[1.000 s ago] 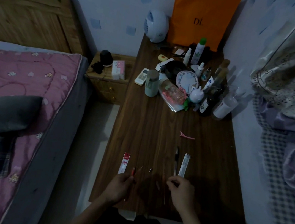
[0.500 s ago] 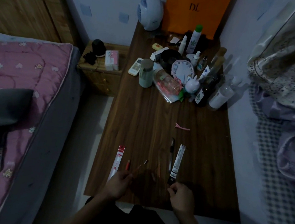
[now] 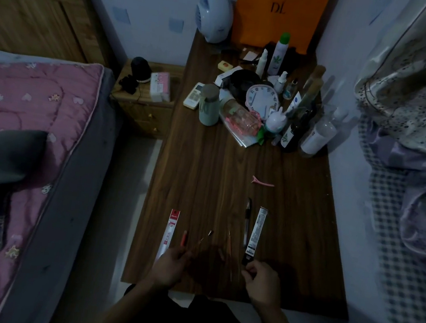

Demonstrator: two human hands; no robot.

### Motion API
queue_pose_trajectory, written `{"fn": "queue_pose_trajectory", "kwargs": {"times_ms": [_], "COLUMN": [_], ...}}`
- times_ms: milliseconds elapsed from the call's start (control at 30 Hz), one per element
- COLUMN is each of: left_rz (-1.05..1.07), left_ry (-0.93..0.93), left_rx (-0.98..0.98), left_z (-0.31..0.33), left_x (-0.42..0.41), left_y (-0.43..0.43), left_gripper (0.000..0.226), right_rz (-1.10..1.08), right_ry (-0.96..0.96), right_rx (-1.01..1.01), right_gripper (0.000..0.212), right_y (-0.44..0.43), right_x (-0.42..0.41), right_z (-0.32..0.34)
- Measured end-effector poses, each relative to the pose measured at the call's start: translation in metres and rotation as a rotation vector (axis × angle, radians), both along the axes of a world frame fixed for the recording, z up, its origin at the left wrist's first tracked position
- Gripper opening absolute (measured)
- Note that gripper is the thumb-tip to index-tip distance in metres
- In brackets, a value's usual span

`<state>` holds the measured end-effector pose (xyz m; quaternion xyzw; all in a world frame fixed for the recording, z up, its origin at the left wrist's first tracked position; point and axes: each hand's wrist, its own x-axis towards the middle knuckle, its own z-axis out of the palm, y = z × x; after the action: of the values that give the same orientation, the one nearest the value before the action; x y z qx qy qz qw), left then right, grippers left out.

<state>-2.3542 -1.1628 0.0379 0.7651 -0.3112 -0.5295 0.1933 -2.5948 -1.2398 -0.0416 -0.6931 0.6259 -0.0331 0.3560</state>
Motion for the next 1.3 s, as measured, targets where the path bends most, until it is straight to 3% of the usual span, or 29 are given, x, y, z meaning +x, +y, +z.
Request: {"fn": "queue_pose_trajectory", "kwargs": {"times_ms": [267,433,500,700,833,1033,1167,1233,1300], "left_rz": [0.015,0.068,0.074,0.096,0.081,-0.045,-0.077,-0.054,-0.031], "left_ry": [0.053,0.098,0.111,0.132,0.175,0.231,0.325,0.301,0.152], "left_rx": [-0.005,-0.027,-0.033,-0.087,-0.146,-0.224,-0.244,-0.228,-0.201], "left_z": [0.000,-0.001,-0.002,0.001,0.015,0.038,0.042,0.039,0.029], "left_x": [0.002,0.005,0.006,0.003,-0.004,-0.018,-0.020,-0.020,-0.016], "left_y": [0.002,0.004,0.004,0.000,-0.006,-0.012,-0.013,-0.012,-0.011], "left_gripper": [0.029,0.026,0.025,0.024,0.024,0.026,0.022,0.023,0.027], "right_rz": [-0.120,-0.606,-0.677,-0.632,-0.535,-0.377,-0.266,-0.292,-0.470], "right_ry": [-0.124,-0.287,-0.330,-0.375,-0.492,-0.647,-0.688,-0.681,-0.737], "right_rx": [0.047,0.172,0.196,0.168,0.307,0.642,0.637,0.601,0.575], "right_gripper": [0.012,0.027,0.029,0.025,0.007,0.018,0.021,0.028,0.031], "right_y": [0.001,-0.007,-0.009,-0.009,-0.008,-0.006,-0.008,-0.008,-0.012], "right_x": [-0.006,-0.026,-0.029,-0.013,0.020,0.074,0.089,0.090,0.090], "right_z": [-0.001,0.001,0.004,0.027,0.053,0.090,0.099,0.100,0.098]}}
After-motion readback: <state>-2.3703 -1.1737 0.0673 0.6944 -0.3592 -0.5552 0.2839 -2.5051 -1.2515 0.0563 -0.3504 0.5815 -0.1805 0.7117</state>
